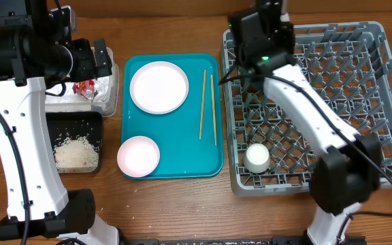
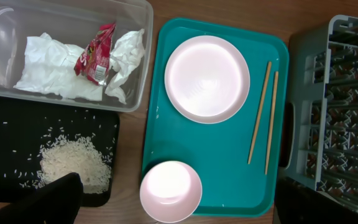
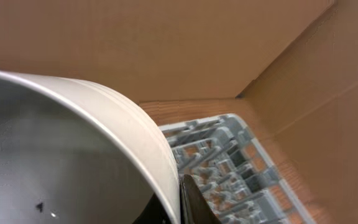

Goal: Sort waste into correct bins and load items into the dishwasher
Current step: 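Lift the grey bowl into the dish rack's back-left corner and release, then reach the right gripper to the pink bowl on the teal tray and grasp, then carry the pink bowl into the dish rack and release it, then reach the right gripper to the pink plate and grasp its edge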

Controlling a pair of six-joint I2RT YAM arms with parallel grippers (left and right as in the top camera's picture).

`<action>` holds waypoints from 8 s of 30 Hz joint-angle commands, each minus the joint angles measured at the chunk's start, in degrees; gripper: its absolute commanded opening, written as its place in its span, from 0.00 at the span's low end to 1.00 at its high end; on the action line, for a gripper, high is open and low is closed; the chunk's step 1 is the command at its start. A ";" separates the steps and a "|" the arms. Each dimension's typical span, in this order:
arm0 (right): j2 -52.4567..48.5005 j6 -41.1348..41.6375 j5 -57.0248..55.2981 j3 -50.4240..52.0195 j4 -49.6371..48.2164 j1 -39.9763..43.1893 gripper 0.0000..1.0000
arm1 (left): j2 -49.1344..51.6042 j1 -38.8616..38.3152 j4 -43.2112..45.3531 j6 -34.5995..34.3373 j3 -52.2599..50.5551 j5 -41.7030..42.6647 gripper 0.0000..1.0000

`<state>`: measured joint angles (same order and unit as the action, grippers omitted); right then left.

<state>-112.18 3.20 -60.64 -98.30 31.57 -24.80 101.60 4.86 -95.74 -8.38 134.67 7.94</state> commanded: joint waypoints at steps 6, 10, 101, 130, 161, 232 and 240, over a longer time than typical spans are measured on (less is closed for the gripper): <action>-9.40 -12.66 -14.84 -0.35 -2.32 -1.77 0.04 | -0.09 0.04 0.20 1.09 0.70 0.46 1.00; -10.51 -12.48 -15.28 -0.33 -0.66 -3.32 0.04 | -0.09 0.04 0.20 1.09 0.70 0.46 1.00; 4.68 17.55 79.95 3.04 19.58 -15.41 0.69 | -0.09 0.00 0.20 1.09 0.70 0.46 1.00; -4.22 37.53 68.19 18.80 1.57 -26.95 0.33 | -0.09 0.00 0.20 1.09 0.70 0.46 1.00; 16.63 32.96 -5.99 2.14 57.24 -18.21 0.04 | -0.09 0.00 0.20 1.09 0.70 0.46 1.00; -4.20 34.69 7.80 -17.97 62.03 -20.00 1.00 | -0.09 -0.02 0.20 1.09 0.70 0.46 1.00; -4.20 29.33 39.60 -18.78 45.27 -16.22 1.00 | -0.09 -0.02 0.20 1.09 0.70 0.46 1.00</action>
<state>-117.60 34.20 -38.41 -116.40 82.52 -42.37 101.60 4.86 -95.61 -8.38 134.67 7.94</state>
